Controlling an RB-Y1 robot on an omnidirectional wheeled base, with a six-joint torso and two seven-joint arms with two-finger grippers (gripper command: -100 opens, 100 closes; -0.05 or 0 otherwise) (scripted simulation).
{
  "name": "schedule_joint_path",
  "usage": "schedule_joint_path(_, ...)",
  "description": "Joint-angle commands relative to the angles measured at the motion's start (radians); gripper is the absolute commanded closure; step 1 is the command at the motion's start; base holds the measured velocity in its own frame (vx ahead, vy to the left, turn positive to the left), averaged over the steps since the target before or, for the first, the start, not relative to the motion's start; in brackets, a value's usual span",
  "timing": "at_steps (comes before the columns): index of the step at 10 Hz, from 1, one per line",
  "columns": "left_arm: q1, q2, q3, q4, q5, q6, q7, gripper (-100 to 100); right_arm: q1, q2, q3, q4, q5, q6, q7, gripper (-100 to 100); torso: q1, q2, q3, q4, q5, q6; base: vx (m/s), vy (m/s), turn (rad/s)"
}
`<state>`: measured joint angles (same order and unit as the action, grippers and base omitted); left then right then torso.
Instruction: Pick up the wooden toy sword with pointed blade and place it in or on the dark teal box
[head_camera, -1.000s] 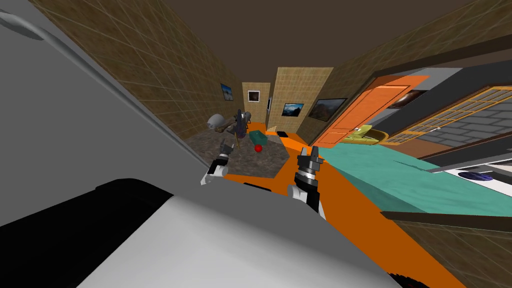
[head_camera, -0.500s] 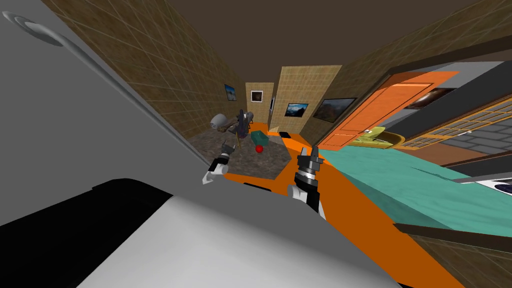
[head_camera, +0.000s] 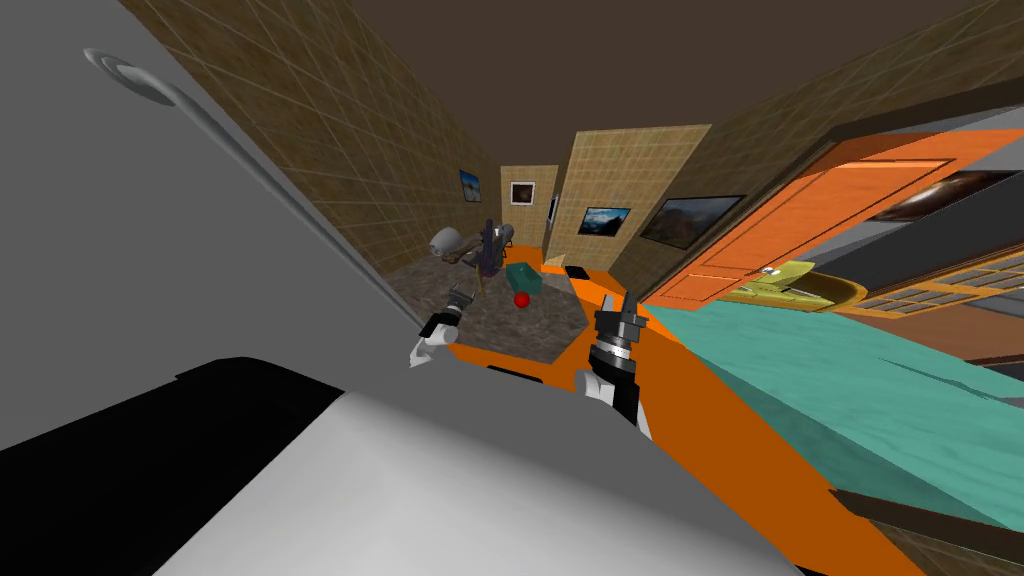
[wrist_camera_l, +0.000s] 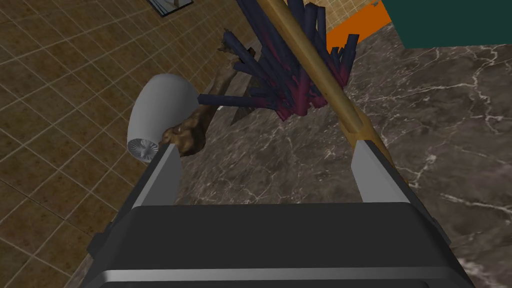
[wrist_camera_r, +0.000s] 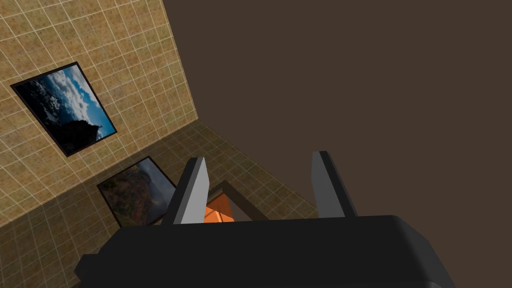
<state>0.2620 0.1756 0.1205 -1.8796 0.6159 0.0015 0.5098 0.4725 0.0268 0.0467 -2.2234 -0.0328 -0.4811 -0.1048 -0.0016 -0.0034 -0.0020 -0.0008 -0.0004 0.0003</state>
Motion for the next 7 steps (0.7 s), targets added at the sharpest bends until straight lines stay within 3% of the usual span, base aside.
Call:
schedule_joint_path(1, -0.017, -0.012, 0.002, 0.013, 0.045, 0.044, 0.026, -100, 0.000, 0.000, 0.000, 0.000, 0.000, 0.000, 0.000, 0, 0.000, 0.000, 0.000, 0.000, 0.000, 0.000, 0.042, -0.028, 0.130)
schedule_joint_path(7, -0.080, -0.070, 0.005, 0.054, 0.178, 0.162, 0.109, -100, 0.000, 0.000, 0.000, 0.000, 0.000, 0.000, 0.000, 0, 0.001, -0.002, -0.001, 0.000, 0.000, 0.000, 0.059, -0.011, 0.113)
